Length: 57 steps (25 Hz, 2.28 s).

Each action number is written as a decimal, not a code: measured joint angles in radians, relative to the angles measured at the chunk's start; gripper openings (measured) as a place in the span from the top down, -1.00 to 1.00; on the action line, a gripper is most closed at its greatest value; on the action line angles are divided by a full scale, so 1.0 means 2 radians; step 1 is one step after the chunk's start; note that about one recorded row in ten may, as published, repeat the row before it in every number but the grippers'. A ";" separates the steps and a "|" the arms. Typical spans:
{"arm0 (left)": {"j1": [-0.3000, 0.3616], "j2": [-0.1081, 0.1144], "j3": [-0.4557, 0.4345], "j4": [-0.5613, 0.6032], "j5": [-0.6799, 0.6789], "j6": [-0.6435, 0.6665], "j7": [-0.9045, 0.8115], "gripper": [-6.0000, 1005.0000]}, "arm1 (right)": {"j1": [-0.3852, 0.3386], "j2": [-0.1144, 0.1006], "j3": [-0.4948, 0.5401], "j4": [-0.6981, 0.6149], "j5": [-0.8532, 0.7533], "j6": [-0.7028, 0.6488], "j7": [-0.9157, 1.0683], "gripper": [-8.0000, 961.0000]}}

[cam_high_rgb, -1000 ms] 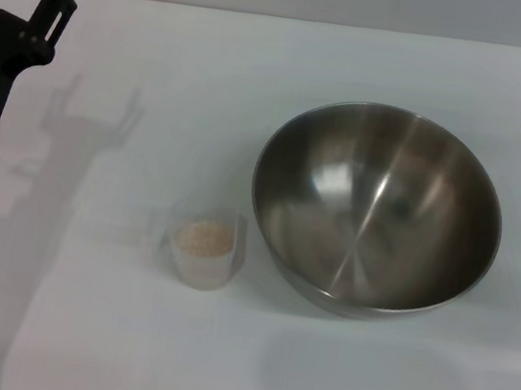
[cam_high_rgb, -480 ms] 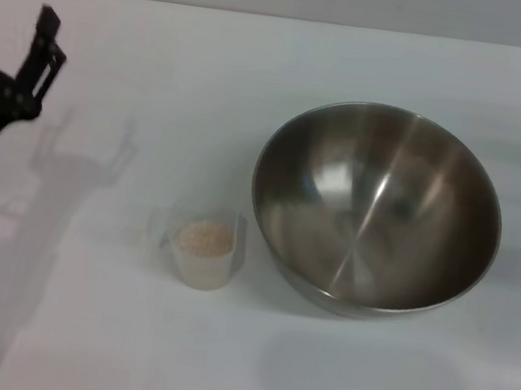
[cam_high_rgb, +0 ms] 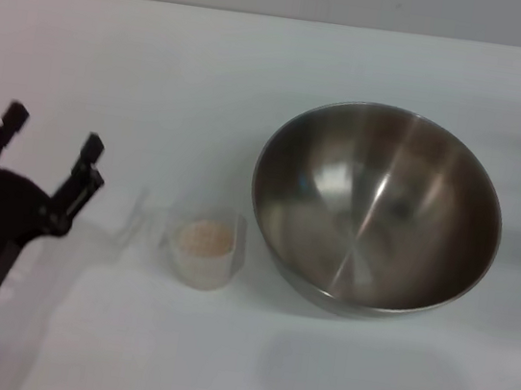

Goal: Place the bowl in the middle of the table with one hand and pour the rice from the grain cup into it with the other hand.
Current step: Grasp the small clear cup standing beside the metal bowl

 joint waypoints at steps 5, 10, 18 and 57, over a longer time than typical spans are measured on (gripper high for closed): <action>0.017 -0.001 0.028 0.004 0.000 -0.018 0.002 -0.67 | 0.015 -0.005 0.002 0.008 -0.002 0.019 -0.017 0.12; 0.029 -0.002 0.044 0.000 0.000 -0.048 0.004 -0.67 | 0.027 -0.005 0.002 0.010 -0.003 0.027 -0.032 0.12; 0.034 -0.002 0.066 -0.008 0.000 -0.056 0.005 -0.67 | 0.034 -0.007 0.002 0.010 -0.004 0.028 -0.033 0.12; -0.008 -0.001 0.041 -0.023 -0.005 -0.147 0.036 -0.67 | 0.031 -0.006 0.002 0.006 -0.004 0.025 -0.033 0.12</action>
